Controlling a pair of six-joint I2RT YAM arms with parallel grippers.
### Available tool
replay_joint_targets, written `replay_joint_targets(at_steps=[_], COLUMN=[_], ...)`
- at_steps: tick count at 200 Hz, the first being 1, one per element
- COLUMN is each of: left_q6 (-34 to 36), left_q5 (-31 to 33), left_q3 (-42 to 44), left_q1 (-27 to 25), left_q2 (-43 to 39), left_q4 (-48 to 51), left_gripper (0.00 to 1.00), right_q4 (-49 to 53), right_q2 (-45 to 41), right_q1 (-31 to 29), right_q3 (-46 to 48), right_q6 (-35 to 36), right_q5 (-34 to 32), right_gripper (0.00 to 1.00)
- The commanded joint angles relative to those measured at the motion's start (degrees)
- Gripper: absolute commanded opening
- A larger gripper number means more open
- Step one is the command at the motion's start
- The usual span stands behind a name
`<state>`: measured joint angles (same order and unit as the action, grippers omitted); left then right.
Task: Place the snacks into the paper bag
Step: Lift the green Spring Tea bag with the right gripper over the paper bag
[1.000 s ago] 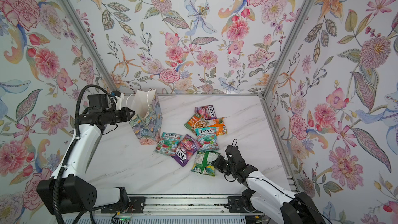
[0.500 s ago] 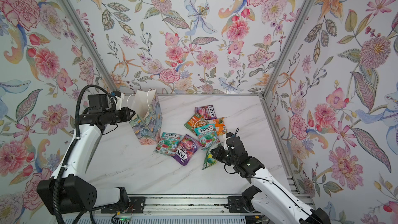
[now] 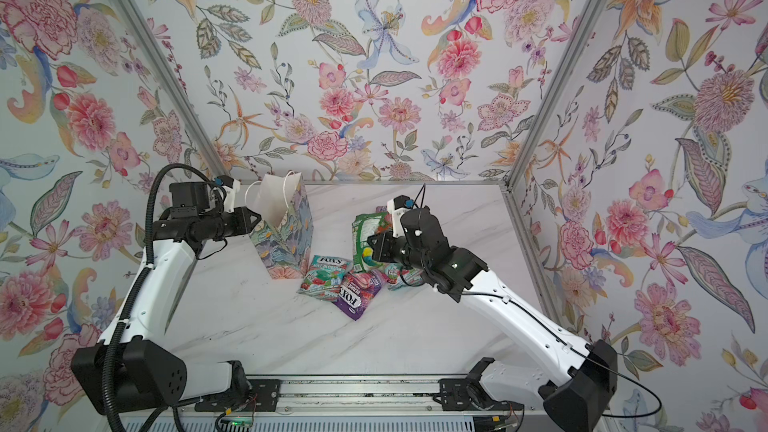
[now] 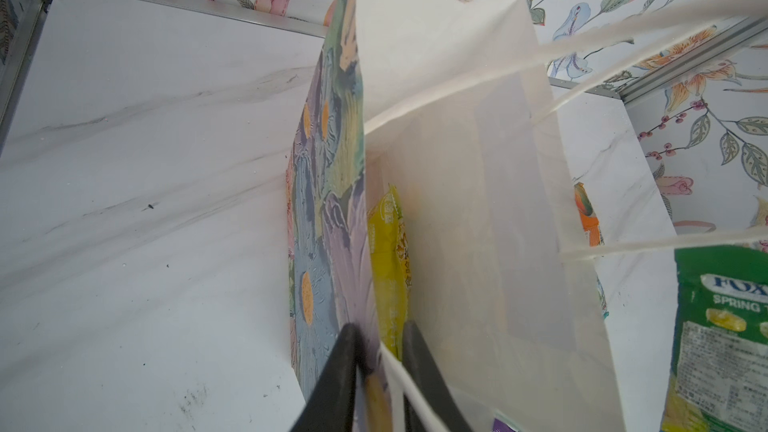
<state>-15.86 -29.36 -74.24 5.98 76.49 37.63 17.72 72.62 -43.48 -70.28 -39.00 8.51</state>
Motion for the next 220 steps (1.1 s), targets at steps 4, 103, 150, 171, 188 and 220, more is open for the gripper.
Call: replay_joint_targets(at_steps=[4,103,150,171,188,220], left_q6=[-0.18,-1.02,-0.52,-0.23,-0.06,0.41], left_q5=[0.58,5.00,5.73,5.73,5.63,5.96], left_q3=[-1.64,-5.38,-5.29,-5.13,-5.13,-5.22], left_q1=[-0.35,-0.36,-0.36,-0.40,-0.44,-0.76], left_q2=[0.32,1.03,0.94,1.38,1.49,1.89], left_q4=[1.46,0.89,1.20,1.52,1.50,1.81], left_gripper=[0.21,0.32,0.32,0.31,0.30,0.27], right_q4=[-5.67,-0.10,2.80,2.78,2.12,0.59], right_q2=[6.38,30.09,38.85,42.08,44.73,49.63], right_q1=[-0.77,-2.52,-5.05,-5.38,-5.53,-5.78], right_q3=[-9.58,-49.78,-66.04,-70.94,-73.80,-77.47], right_q6=[5.60,10.81,12.45,11.78,10.66,8.18], right_q5=[0.34,2.11,1.34,1.01,0.75,1.39], right_gripper=[0.00,0.00,0.00,0.00,0.00,0.00])
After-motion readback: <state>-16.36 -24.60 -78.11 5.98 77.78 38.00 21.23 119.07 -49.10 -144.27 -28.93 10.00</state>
